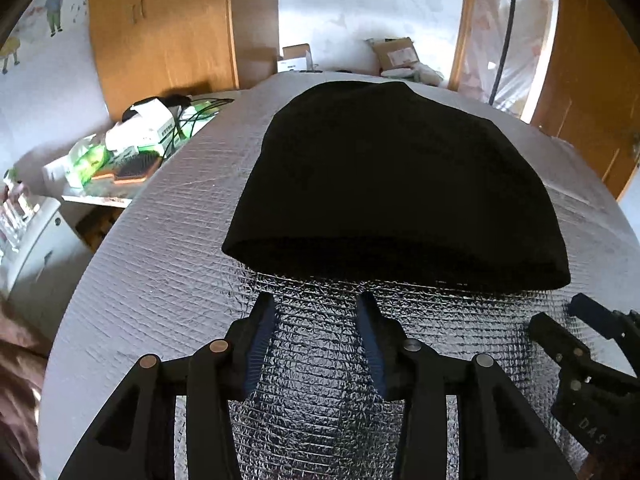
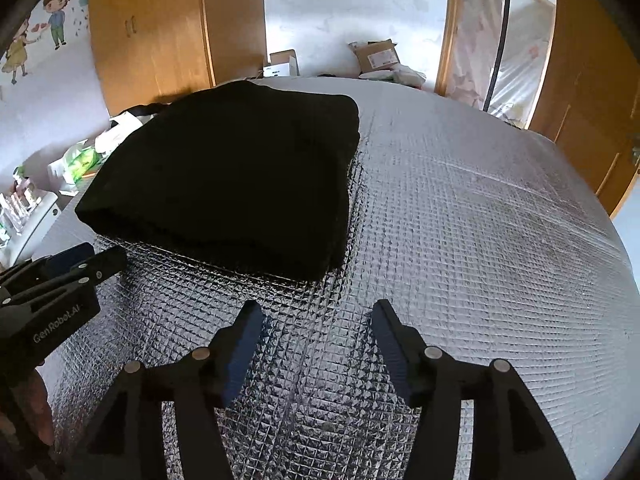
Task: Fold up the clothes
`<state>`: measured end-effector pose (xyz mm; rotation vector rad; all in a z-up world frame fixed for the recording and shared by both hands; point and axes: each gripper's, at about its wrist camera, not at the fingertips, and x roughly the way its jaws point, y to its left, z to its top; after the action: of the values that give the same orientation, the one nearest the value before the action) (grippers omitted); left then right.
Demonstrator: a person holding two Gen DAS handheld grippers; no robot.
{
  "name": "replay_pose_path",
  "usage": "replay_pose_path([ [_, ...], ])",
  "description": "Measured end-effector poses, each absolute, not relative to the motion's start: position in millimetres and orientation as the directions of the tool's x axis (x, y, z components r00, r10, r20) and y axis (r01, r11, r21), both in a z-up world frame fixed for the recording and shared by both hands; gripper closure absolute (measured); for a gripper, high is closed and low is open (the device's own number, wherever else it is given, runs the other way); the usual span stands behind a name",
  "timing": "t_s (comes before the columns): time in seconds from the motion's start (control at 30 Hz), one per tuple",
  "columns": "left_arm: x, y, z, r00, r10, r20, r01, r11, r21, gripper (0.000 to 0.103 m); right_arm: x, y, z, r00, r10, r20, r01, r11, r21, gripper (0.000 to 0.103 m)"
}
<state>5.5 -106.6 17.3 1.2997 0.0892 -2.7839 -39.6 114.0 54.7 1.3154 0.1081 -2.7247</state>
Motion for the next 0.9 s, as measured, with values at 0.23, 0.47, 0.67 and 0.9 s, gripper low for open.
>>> replay_pose_path([
  [0.23, 6, -103, 17, -0.640, -0.040, -0.768, 0.077, -0.997, -0.012, 0.053, -41, 112, 54, -0.621, -0.056, -0.782, 0.123, -0.992, -0.027, 0.043],
  [0.47, 6, -103, 17, -0.639, -0.043, -0.768, 0.078, -0.997, -0.009, 0.052, -44, 112, 54, -0.621, -0.047, -0.783, 0.093, -0.996, -0.015, 0.042],
  [0.67, 5, -104, 16, -0.639, -0.042, -0.768, 0.075, -0.997, -0.008, 0.051, -44, 109, 54, -0.625, -0.015, -0.780, 0.057, -0.998, -0.027, 0.042],
  [0.9, 6, -103, 16, -0.639, -0.042, -0.768, 0.072, -0.997, -0.005, 0.049, -13, 73, 49, -0.629, -0.006, -0.777, 0.047, -0.998, -0.030, 0.042],
])
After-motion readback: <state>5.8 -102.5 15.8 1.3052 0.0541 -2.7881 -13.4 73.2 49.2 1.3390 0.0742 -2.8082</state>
